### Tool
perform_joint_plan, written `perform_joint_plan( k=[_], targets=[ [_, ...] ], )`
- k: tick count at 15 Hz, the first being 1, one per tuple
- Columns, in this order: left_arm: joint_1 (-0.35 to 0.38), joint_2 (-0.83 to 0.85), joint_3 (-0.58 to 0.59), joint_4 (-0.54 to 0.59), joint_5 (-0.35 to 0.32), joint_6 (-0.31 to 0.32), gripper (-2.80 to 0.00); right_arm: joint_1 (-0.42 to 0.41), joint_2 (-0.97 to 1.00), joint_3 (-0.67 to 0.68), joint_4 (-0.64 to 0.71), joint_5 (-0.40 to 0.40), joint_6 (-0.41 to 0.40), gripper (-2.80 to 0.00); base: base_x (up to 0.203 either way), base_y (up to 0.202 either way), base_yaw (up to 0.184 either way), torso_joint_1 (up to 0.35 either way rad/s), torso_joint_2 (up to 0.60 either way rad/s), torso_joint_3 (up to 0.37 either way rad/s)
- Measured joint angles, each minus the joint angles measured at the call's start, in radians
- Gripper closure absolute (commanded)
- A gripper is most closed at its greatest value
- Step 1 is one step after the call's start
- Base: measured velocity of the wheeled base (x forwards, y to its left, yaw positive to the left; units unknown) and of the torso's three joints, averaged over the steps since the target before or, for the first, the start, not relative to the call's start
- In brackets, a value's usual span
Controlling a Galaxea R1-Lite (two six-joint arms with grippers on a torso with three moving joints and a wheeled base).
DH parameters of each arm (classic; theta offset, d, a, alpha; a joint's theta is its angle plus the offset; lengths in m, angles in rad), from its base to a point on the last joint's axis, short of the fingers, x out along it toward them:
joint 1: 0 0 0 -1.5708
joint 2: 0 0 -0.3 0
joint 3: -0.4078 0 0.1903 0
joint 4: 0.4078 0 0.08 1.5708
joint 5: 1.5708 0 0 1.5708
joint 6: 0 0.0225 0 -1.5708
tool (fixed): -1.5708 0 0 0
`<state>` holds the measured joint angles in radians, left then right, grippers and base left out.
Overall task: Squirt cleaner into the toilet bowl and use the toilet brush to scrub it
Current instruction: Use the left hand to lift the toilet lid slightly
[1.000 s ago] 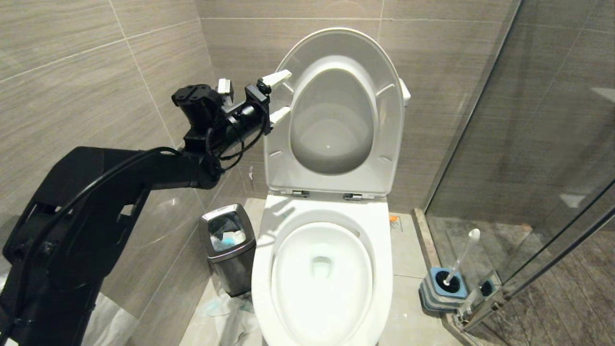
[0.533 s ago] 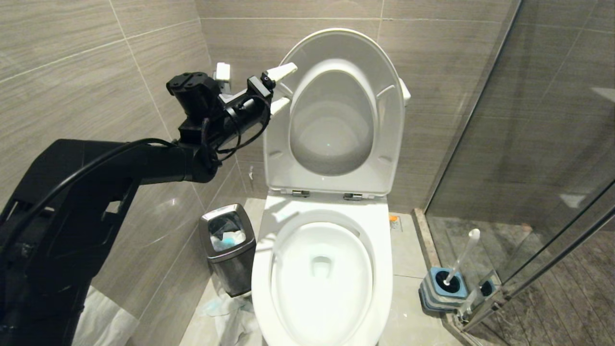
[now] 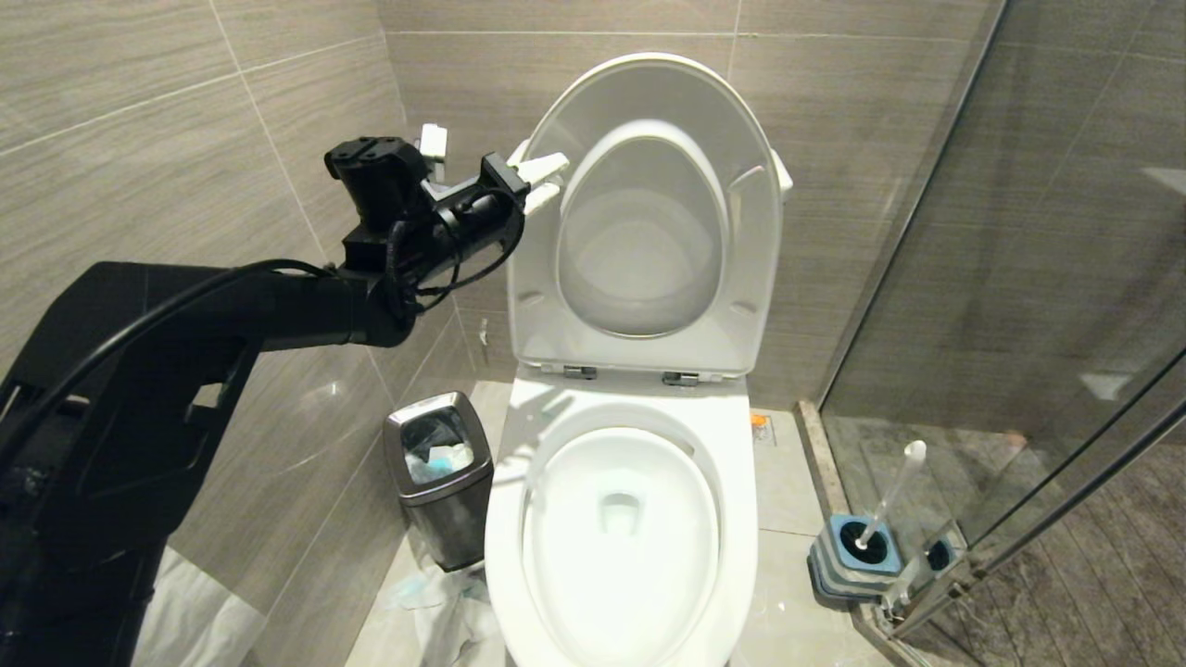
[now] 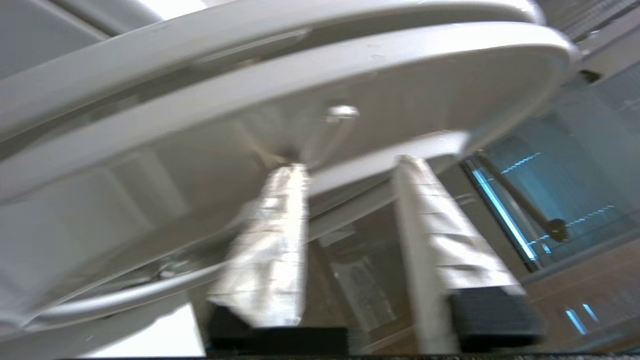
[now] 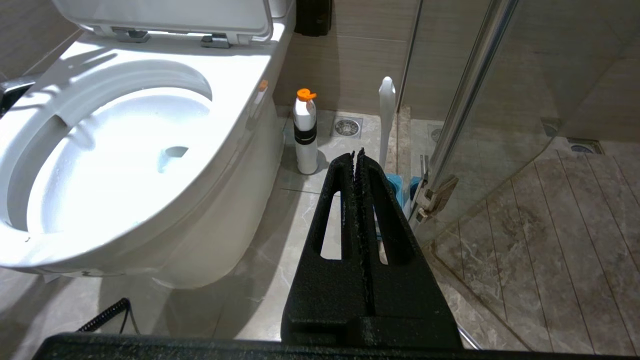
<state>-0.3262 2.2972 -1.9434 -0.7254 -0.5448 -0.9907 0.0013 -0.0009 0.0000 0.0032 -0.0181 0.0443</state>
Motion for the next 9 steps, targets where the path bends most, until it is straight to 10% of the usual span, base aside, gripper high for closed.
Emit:
perform_joint_plan(
  k=[9],
  targets=[
    [0.053, 0.021, -0.011, 0.049, 0.009, 0.09, 0.0, 0.0, 0.0, 0.0, 0.0, 0.0, 0.0, 0.0, 0.0, 0.0, 0.0, 0.0, 0.0, 0.0]
  ],
)
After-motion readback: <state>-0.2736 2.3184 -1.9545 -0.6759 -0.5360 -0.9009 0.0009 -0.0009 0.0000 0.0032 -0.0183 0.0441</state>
